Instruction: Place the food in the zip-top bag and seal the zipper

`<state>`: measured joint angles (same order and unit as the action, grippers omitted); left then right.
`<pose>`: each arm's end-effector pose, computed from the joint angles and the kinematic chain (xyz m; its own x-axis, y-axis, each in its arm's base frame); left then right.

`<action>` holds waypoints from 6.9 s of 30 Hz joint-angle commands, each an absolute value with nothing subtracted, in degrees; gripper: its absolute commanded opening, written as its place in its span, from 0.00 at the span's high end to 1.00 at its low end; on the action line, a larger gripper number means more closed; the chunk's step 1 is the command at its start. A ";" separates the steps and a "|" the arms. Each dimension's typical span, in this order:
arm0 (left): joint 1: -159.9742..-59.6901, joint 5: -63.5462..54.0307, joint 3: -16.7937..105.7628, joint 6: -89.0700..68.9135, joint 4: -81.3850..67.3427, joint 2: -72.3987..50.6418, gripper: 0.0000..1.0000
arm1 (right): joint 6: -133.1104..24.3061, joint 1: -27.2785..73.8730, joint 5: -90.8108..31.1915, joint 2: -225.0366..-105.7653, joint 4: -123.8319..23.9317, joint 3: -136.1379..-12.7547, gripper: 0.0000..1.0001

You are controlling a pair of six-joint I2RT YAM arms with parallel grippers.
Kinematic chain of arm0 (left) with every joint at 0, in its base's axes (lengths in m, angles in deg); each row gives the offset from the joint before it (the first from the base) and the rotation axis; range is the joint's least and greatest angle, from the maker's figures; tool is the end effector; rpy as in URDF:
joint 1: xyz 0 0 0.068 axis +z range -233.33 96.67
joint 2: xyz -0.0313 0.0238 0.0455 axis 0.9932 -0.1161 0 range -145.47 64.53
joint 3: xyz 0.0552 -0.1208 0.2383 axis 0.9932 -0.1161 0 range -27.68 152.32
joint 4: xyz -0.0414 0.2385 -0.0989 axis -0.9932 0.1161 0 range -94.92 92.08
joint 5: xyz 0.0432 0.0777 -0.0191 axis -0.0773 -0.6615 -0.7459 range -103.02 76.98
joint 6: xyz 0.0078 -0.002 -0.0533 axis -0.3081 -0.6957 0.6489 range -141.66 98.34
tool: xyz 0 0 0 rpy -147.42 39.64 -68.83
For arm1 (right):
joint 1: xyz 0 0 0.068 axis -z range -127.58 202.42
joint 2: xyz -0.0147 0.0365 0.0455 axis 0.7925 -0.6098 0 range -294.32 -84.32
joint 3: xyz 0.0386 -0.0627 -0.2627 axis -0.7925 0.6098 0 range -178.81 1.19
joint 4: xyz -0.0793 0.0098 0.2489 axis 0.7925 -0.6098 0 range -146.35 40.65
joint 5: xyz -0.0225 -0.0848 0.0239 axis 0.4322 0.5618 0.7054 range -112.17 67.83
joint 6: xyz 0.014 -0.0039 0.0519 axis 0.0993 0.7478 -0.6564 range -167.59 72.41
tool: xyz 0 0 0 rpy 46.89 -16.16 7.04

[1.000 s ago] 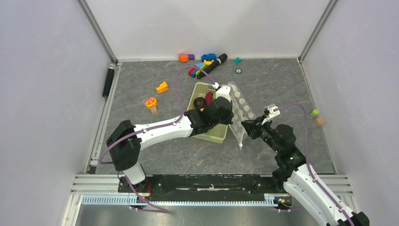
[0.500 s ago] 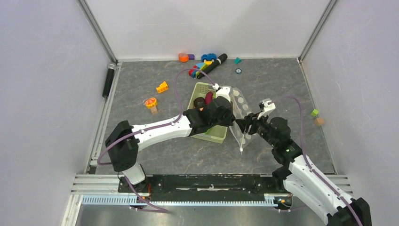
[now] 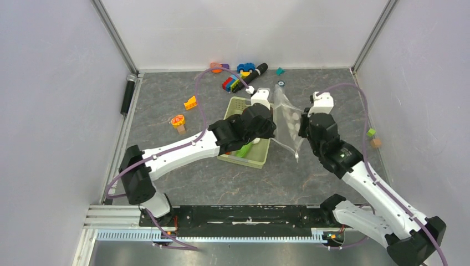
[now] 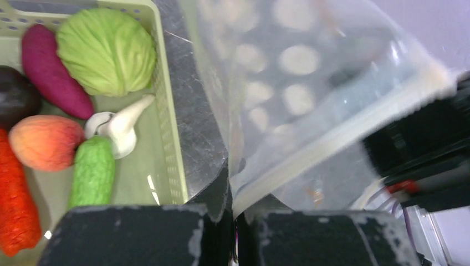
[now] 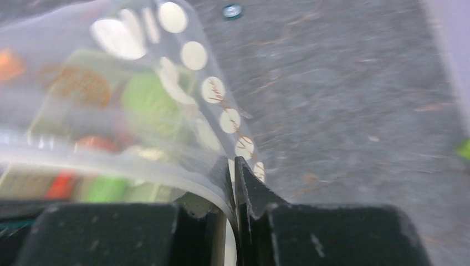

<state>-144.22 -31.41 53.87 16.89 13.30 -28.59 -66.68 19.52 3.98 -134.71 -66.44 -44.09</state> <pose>0.1946 -0.3265 0.3332 -0.6225 -0.0975 -0.7765 0.3935 0.8187 -0.4182 0.1757 0.0950 0.3148 -0.3472 0.1251 -0.9294 -0.0332 0.9888 0.1455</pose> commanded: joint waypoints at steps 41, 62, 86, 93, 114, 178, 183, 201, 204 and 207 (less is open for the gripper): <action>-143.82 -13.50 60.16 4.95 2.03 -44.03 0.48 | -66.97 19.47 13.78 -128.78 -88.87 -46.34 1.00; -141.94 -28.35 38.91 3.96 10.06 -18.62 0.00 | -75.63 19.47 24.61 -141.52 -88.14 -44.61 1.00; -129.48 -20.04 34.64 4.36 7.69 -33.68 0.16 | -72.28 19.51 21.25 -140.86 -85.35 -42.32 1.00; -129.48 -18.16 35.26 4.66 5.69 -37.74 0.28 | -71.62 19.51 20.68 -141.28 -84.77 -41.81 1.00; -129.56 -13.97 31.51 5.59 3.68 -24.68 0.92 | -70.08 19.49 17.70 -137.20 -81.85 -40.66 1.00; -141.76 -16.31 63.41 28.60 10.06 -43.65 0.29 | -64.19 19.46 -3.42 -124.68 -65.88 -31.70 0.95; -142.33 -12.02 59.76 25.77 6.45 -41.21 0.08 | -64.67 19.48 -1.27 -124.16 -66.05 -31.50 0.93; -142.83 -18.56 39.99 8.04 10.99 -18.81 0.00 | -66.11 19.47 6.01 -128.07 -70.00 -33.20 0.92; -138.25 -20.54 38.53 9.30 13.31 -18.14 0.00 | -66.04 19.47 6.59 -128.09 -69.98 -33.23 0.92; -132.82 -20.13 37.79 10.24 12.97 -20.17 0.00 | -66.04 19.48 6.75 -127.94 -69.97 -33.18 0.92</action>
<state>-138.77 -16.31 39.25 11.44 11.68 -18.76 -65.37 19.78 4.97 -128.26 -70.89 -31.46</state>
